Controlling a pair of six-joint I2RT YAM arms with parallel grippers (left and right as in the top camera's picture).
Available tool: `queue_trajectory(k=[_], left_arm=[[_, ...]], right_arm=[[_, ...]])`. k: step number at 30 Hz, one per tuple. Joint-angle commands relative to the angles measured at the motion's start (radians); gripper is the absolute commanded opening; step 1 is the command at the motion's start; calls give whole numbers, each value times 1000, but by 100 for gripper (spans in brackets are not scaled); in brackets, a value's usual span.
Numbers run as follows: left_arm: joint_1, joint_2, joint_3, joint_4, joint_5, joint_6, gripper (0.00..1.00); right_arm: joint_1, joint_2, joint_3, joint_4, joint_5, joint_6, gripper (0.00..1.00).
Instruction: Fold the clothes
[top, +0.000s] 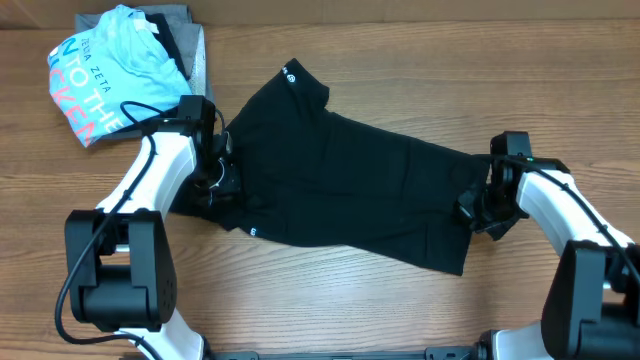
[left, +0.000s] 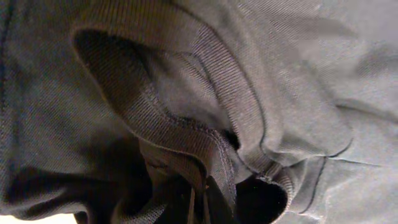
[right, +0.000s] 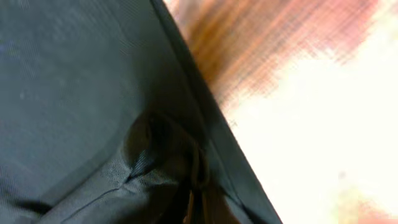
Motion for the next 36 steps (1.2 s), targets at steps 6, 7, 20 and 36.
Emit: queue_trajectory(k=[6, 7, 20, 36], left_arm=[[-4, -169, 31, 13, 50, -26, 4], [-4, -188, 31, 14, 50, -26, 4], [-4, -330, 31, -22, 51, -25, 4], [-4, -326, 31, -95, -27, -25, 13]], right_arm=[[4, -255, 24, -127, 72, 35, 4], [4, -279, 24, -154, 84, 35, 4], [4, -528, 24, -389, 91, 116, 4], [4, -867, 24, -646, 53, 141, 4]])
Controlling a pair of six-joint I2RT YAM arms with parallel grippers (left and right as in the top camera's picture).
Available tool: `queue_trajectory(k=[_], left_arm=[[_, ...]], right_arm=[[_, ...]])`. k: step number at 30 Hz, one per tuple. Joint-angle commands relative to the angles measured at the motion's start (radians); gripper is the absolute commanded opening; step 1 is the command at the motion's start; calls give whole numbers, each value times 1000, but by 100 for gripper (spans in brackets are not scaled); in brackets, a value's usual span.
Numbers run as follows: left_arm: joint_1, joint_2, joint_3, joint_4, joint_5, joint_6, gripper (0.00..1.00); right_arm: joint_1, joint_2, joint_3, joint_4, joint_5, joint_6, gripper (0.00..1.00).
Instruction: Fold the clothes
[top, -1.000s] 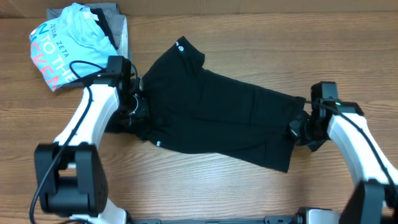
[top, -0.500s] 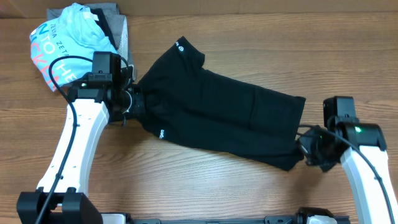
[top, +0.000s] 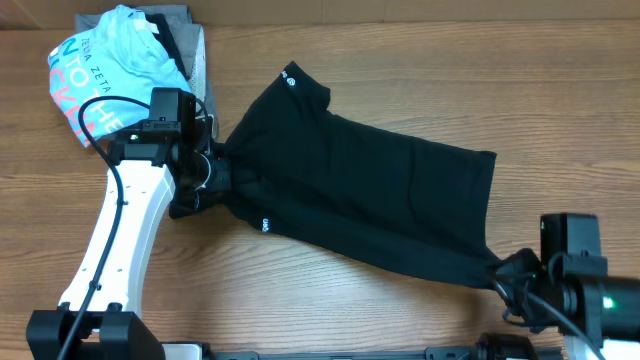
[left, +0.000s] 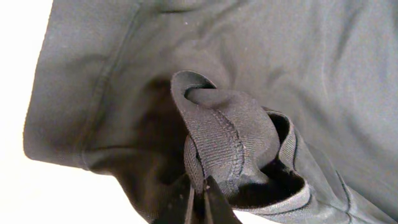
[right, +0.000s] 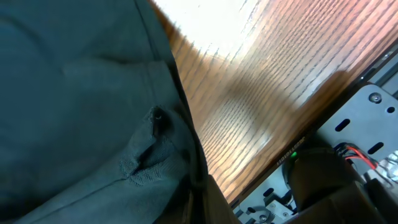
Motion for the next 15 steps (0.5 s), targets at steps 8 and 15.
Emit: queue_trajectory(k=[8, 15], left_arm=[[-2, -16, 24, 2, -16, 3, 50], [-3, -16, 21, 32, 128, 187, 70]], right_arm=[[3, -22, 15, 37, -18, 8, 4], [3, -22, 15, 80, -18, 8, 4]])
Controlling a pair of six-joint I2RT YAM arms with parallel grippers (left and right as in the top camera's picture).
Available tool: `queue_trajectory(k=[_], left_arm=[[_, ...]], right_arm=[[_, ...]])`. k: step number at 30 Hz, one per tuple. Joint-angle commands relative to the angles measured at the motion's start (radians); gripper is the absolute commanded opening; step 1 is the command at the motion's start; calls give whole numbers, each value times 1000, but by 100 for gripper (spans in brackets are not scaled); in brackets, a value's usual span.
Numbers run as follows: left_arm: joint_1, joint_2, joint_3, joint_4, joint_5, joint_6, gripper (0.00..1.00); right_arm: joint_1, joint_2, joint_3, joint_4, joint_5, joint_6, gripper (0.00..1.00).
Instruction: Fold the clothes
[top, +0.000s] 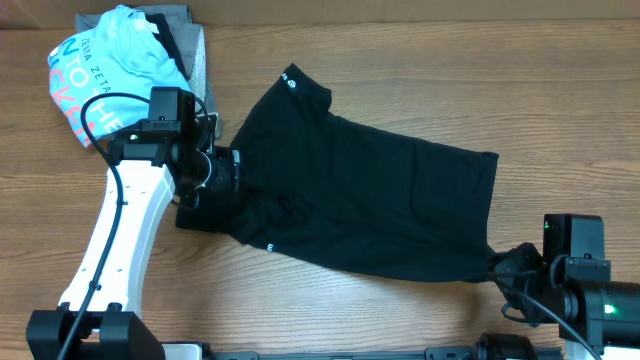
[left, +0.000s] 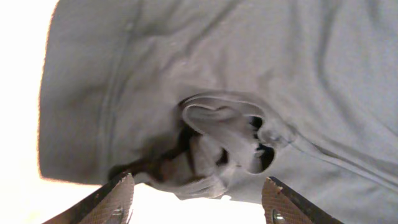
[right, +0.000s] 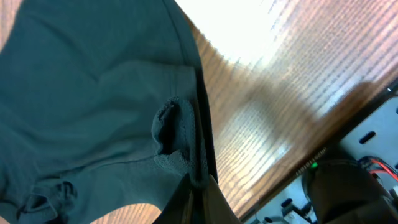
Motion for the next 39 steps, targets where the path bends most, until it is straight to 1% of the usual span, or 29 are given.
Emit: queue_trajectory(k=[1, 4, 5, 6, 8, 11, 12, 14, 16, 18, 20, 21, 23, 28, 30, 32, 34, 36, 38, 39], left_arm=[[-14, -10, 20, 14, 122, 188, 70], [-48, 22, 20, 15, 123, 253, 70], [-62, 43, 20, 15, 116, 266, 72], [-76, 63, 20, 15, 103, 269, 74], [-108, 119, 20, 21, 66, 269, 74], [-147, 203, 20, 48, 53, 261, 76], [-156, 224, 20, 59, 53, 235, 75], [-171, 260, 21, 84, 53, 167, 67], [-182, 275, 21, 98, 53, 140, 62], [-193, 274, 22, 105, 50, 140, 61], [-198, 270, 33, 102, 34, 126, 63], [-198, 269, 46, 93, 16, 101, 63], [-198, 267, 82, 58, -3, 54, 59], [-198, 264, 256, -114, -7, -44, 42], [-201, 258, 317, -174, -6, -101, 41], [-215, 243, 360, -219, -8, -123, 40], [-240, 221, 369, -245, -26, -155, 31], [-272, 202, 369, -287, -113, -278, 30], [-298, 195, 367, -352, -212, -449, 36], [-304, 195, 364, -375, -232, -514, 39]], right_arm=[[4, -5, 15, 29, 2, 5, 4], [4, -5, 15, 39, 2, 5, 4], [4, -5, 15, 42, 2, 4, 4], [4, -5, 15, 44, 2, 4, 4], [4, -5, 15, 47, 2, 2, 4], [4, -5, 15, 47, 2, 0, 4], [4, -5, 15, 47, 2, 0, 4], [4, -5, 15, 47, 2, 0, 4], [4, -5, 15, 48, 2, 0, 4], [4, -5, 15, 48, 2, 0, 4], [4, -5, 15, 48, 2, 0, 4], [4, -5, 15, 50, 2, 0, 4], [4, -5, 15, 53, 2, 0, 4], [4, -5, 15, 51, 2, 0, 4], [4, -5, 15, 52, 2, 0, 4], [4, -5, 15, 53, 2, 1, 4], [4, -5, 15, 56, 2, 1, 4], [4, -5, 15, 60, 2, 1, 4], [4, -5, 15, 64, 2, 1, 4], [4, -5, 15, 67, 2, 1, 4]])
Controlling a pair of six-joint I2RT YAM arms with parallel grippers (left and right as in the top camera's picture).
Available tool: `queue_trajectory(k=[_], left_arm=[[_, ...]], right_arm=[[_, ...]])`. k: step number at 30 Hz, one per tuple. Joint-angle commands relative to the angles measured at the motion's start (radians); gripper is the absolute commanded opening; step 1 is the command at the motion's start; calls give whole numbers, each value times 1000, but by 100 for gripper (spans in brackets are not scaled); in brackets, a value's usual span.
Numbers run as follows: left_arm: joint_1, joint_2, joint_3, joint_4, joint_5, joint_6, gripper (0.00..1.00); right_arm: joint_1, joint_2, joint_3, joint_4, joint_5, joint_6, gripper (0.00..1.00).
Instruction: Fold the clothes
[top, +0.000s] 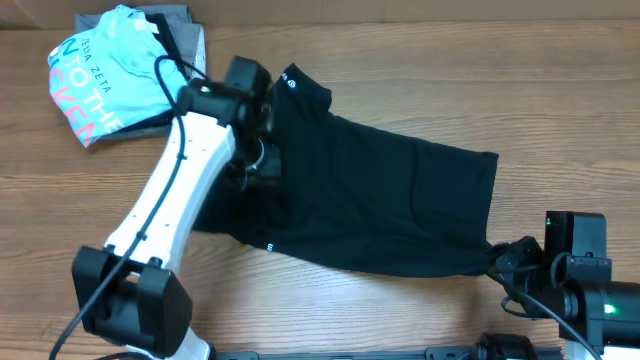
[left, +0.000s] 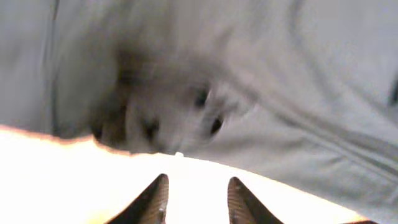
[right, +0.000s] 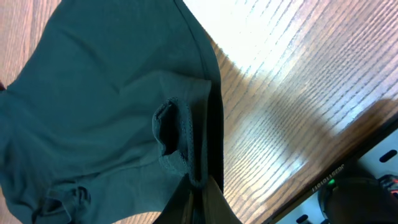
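A black shirt (top: 380, 210) lies spread slantwise across the wooden table (top: 420, 60), a white logo at its far left corner. My left gripper (top: 262, 160) hovers over the shirt's upper left part. In the left wrist view it (left: 198, 202) is open and holds nothing, with blurred dark fabric (left: 249, 74) in front of it. At the front right, my right gripper (top: 497, 262) is shut on the shirt's hem corner. The right wrist view shows the fingers (right: 199, 196) pinching a bunched fold of hem (right: 171, 124).
A pile of other clothes sits at the far left corner, a light blue printed T-shirt (top: 105, 70) on top of grey cloth (top: 195, 50). The table's front edge and the arm mount (right: 367, 186) are just beyond my right gripper.
My left gripper has moved from the shirt's left edge to farther right and back over the shirt, and it is still open. The right gripper and the shirt lie as before.
Both grippers were shut on the shirt, left at the collar side, right at the hem. Then the right had the hem corner at the front right with the shirt stretched. Then the left was open, the collar on the table. Now it hovers farther over the shirt.
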Motion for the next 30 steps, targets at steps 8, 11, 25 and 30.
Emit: queue_trajectory(k=[8, 11, 25, 30], left_arm=[[-56, -34, -199, 123, 4, -460, 79], [-56, -34, -312, 276, 54, -522, 79], [-56, -30, -480, 492, -6, -642, 77], [-56, -28, -484, 537, -13, -642, 71]], right_arm=[[4, -5, 15, 20, 1, 1, 4], [4, -5, 15, 14, 1, 0, 4], [4, -5, 15, 10, 1, 0, 4], [4, -5, 15, 10, 1, 1, 4]])
